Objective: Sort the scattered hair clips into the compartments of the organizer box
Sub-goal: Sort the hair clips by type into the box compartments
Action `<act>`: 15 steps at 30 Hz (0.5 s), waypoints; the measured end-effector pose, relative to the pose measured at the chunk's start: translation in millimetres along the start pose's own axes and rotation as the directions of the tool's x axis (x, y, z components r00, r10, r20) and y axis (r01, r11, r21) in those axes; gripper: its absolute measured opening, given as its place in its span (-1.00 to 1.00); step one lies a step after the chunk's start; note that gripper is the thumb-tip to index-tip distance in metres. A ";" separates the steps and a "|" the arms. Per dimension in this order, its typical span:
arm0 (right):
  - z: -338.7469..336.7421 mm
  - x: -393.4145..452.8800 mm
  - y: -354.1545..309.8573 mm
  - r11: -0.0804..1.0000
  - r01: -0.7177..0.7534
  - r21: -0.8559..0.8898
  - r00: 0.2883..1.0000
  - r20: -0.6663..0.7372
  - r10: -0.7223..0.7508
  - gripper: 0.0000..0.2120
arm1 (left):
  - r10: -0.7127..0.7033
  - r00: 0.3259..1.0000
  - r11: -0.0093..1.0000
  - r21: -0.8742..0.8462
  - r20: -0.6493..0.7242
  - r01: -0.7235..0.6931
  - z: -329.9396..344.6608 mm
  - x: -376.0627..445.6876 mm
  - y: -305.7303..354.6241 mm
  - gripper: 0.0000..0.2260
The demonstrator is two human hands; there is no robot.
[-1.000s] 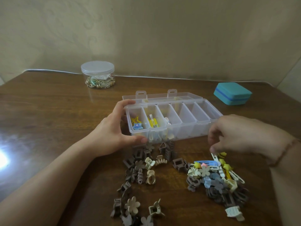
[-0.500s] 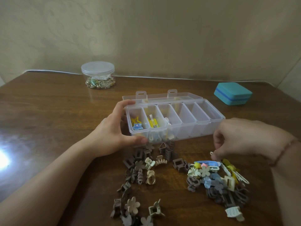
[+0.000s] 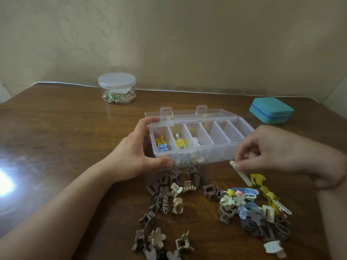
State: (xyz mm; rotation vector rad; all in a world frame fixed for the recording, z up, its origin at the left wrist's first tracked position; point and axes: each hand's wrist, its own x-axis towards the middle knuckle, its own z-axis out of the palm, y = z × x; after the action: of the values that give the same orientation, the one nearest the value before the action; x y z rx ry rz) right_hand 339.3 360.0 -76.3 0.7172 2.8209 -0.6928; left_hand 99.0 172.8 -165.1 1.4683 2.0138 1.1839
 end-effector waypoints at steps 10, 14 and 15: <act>-18.3 53.5 -19.7 0.855 0.269 0.443 0.917 -0.390 -0.086 -0.82 | 0.004 1.000 1.000 -0.010 -0.004 -0.004 -0.9 0.1 -0.8 -0.08; -16.0 69.0 -22.7 0.943 0.164 0.291 0.935 -0.352 -0.053 -0.85 | 0.015 1.000 1.000 -0.013 -0.005 -0.015 -0.2 1.5 -1.3 -0.11; -16.9 66.6 -20.6 0.961 0.168 0.220 0.910 -0.410 -0.065 -0.86 | 0.016 1.000 1.000 -0.015 -0.003 -0.016 -0.4 1.7 -1.7 -0.11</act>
State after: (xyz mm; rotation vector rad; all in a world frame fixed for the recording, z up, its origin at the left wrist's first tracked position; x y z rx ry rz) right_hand 270.5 379.6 -69.9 0.8135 3.2051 -1.0495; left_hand 97.1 174.0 -165.9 1.4788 1.9945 1.2050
